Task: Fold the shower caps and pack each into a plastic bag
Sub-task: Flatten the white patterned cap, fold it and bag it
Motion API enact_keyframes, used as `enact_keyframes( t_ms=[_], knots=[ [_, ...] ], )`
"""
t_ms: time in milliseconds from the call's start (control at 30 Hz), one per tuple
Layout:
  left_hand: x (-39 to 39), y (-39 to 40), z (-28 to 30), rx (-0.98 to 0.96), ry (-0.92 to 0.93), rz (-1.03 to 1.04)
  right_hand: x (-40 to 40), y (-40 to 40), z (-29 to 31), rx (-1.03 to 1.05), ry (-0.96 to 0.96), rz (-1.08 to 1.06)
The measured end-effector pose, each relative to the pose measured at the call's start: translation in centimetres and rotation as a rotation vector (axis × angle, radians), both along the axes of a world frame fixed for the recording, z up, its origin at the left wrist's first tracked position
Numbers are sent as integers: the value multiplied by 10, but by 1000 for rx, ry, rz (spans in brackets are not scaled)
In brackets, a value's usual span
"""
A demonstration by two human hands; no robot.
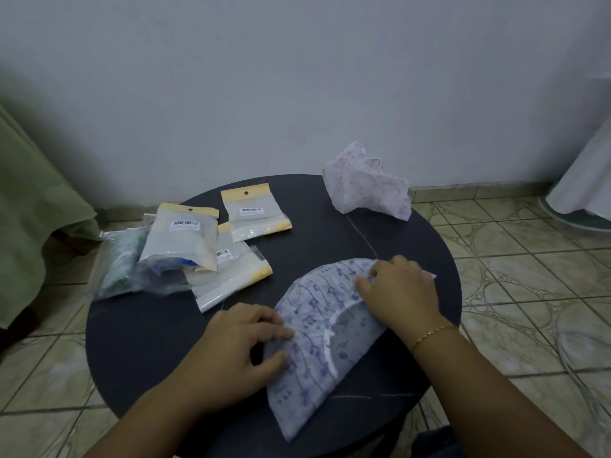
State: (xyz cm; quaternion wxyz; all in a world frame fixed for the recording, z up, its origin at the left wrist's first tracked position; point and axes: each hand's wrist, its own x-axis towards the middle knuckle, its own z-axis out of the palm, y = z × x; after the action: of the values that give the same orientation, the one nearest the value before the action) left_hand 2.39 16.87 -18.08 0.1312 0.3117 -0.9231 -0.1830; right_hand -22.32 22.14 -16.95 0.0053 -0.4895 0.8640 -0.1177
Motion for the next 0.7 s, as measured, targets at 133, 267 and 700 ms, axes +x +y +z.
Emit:
enact_keyframes(
  t_ms=[133, 267, 700],
  knots=[
    [-4, 5, 4, -38, -13, -35, 1, -10, 1, 15, -185, 171],
    [-10, 8, 2, -132, -7, -68, 4, -21, -8, -102, -365, 338],
    [-52, 17, -15, -237, 202, -225, 8, 39, 3, -329, -234, 560]
  ],
)
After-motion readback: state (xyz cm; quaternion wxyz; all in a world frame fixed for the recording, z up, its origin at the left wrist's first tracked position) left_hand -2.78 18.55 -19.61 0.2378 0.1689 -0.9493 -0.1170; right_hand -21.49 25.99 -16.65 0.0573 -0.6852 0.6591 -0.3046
